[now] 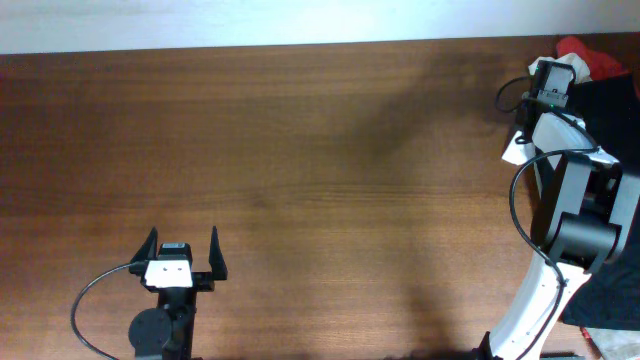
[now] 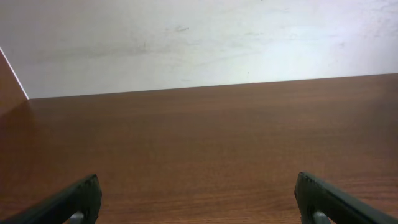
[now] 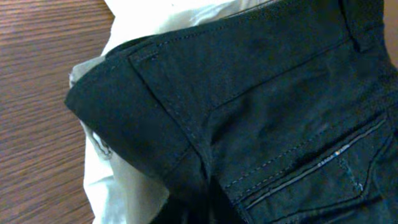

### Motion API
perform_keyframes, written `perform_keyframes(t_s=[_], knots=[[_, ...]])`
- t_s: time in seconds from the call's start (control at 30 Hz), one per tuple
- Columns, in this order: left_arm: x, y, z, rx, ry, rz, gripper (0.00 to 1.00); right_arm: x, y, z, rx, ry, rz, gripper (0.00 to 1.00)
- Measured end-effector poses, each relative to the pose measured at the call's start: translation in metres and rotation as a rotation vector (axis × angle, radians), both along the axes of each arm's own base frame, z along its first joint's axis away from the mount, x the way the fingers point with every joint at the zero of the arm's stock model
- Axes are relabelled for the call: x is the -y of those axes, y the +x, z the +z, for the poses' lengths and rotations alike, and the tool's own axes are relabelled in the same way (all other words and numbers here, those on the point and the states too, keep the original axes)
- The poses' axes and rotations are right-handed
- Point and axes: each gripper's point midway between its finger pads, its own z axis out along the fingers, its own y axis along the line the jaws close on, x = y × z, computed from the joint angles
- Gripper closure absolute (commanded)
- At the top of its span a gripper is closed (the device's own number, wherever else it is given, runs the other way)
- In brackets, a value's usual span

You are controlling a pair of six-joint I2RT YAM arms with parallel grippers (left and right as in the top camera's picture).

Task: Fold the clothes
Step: 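Reach the right gripper to the clothes pile and grasp the black pants, then pull the black pants left and lay them flat on the table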

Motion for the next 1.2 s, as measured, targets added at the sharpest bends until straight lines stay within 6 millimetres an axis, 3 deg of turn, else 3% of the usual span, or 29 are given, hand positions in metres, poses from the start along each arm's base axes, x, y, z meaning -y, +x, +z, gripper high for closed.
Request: perform_keyframes(t_s=[0.4, 0.53, 0.63, 0.7, 0.8, 0.9, 1.0, 1.03, 1.1, 1.2], knots=[[0.0, 0.0, 0.0, 0.0, 0.0, 0.0, 0.01, 0.0, -0.009, 0.04, 0.1, 0.057, -0.107, 0.96], [0.0, 0.0, 0.0, 0.0, 0.0, 0.0, 0.01, 0.002, -0.015, 0.084, 0.181, 0.049, -0.138, 0.96], [0.0, 0.0, 0.0, 0.0, 0.0, 0.0, 0.01, -0.001, -0.024, 0.148, 0.289, 0.018, -0.146, 0.96], [0.0, 0.0, 0.0, 0.0, 0.0, 0.0, 0.01, -0.013, -0.024, 0.181, 0.354, 0.009, -0.125, 0.96], [0.0, 0.0, 0.0, 0.0, 0.0, 0.0, 0.01, -0.075, -0.013, 0.233, 0.465, 0.027, 0.004, 0.96], [0.0, 0.0, 0.0, 0.0, 0.0, 0.0, 0.01, -0.166, 0.005, 0.246, 0.512, 0.124, 0.18, 0.96], [0.0, 0.0, 0.0, 0.0, 0.0, 0.0, 0.01, -0.272, 0.013, 0.239, 0.524, 0.295, 0.356, 0.96], [0.0, 0.0, 0.0, 0.0, 0.0, 0.0, 0.01, -0.326, 0.012, 0.236, 0.53, 0.385, 0.442, 0.96], [0.0, 0.0, 0.0, 0.0, 0.0, 0.0, 0.01, -0.384, 0.006, 0.224, 0.509, 0.476, 0.52, 0.96], [0.0, 0.0, 0.0, 0.0, 0.0, 0.0, 0.01, -0.482, -0.017, 0.178, 0.384, 0.618, 0.643, 0.96]])
